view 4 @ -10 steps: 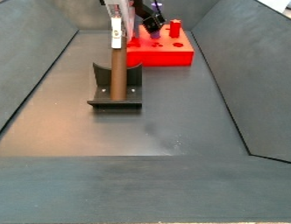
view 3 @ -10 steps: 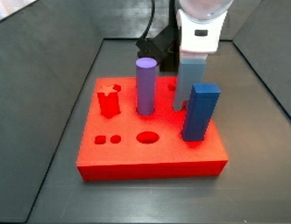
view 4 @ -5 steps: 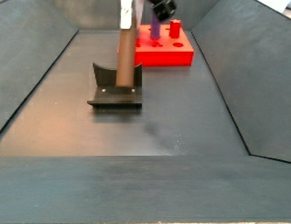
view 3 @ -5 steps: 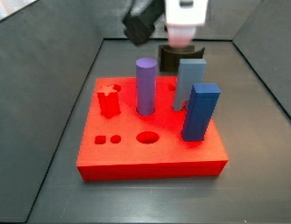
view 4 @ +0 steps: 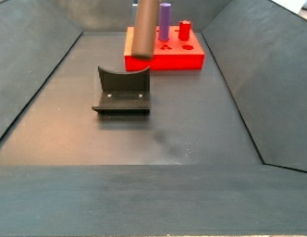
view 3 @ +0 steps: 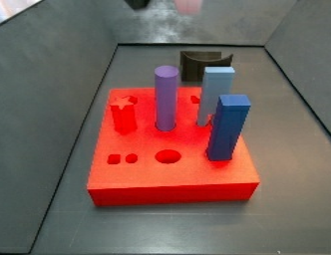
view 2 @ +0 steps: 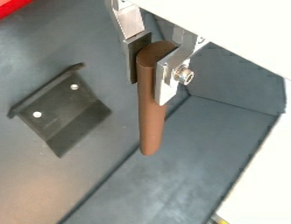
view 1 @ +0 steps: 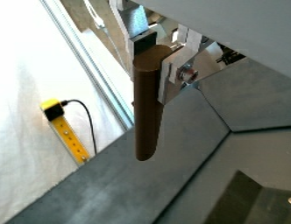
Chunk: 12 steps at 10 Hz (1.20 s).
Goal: Pick up the oval object. Move up. Place the oval object on the fixture. Regrasp the oval object. Move to above the board. Insert the oval object.
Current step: Move to above the board.
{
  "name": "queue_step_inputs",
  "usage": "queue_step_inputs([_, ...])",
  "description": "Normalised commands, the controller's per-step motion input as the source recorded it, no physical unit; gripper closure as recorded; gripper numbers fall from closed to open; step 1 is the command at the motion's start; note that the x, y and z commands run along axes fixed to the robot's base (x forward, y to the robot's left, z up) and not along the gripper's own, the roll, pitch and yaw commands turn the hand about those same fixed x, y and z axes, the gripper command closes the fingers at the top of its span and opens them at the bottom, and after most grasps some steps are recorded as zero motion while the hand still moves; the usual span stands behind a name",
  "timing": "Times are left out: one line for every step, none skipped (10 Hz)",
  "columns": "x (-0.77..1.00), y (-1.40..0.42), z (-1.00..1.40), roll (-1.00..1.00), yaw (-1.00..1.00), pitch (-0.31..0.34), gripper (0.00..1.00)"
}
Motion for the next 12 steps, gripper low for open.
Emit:
queue_step_inputs([-0.23,0.13,0.84,-0.11,-0.18,0.089,1.00])
queue_step_inputs([-0.11,0.07,0.50,-0.12,-0.13,0.134,1.00])
queue_step_inputs([-0.07,0.05,0.37,-0.12,-0.10,0.148,1.00])
queue_step_inputs([-0.20,-1.00,0.21,-0.57,1.00,0.125,1.00])
queue_step_inputs([-0.18,-1.00,0.18,-0.56,1.00,0.119,1.00])
queue_step_inputs([-0.17,-1.00,0.19,-0.54,1.00,0.100,1.00])
queue_step_inputs([-0.15,-1.00,0.18,-0.52,1.00,0.065,1.00])
queue_step_inputs([-0.15,-1.00,0.18,-0.51,1.00,0.049,1.00])
queue_step_inputs([-0.14,-1.00,0.18,-0.50,1.00,0.017,1.00])
queue_step_inputs([-0.12,-1.00,0.18,-0.49,1.00,-0.006,1.00])
queue_step_inputs([-0.10,-1.00,0.18,-0.47,1.00,-0.038,1.00])
queue_step_inputs([-0.09,-1.00,0.18,-0.46,1.00,-0.052,1.00])
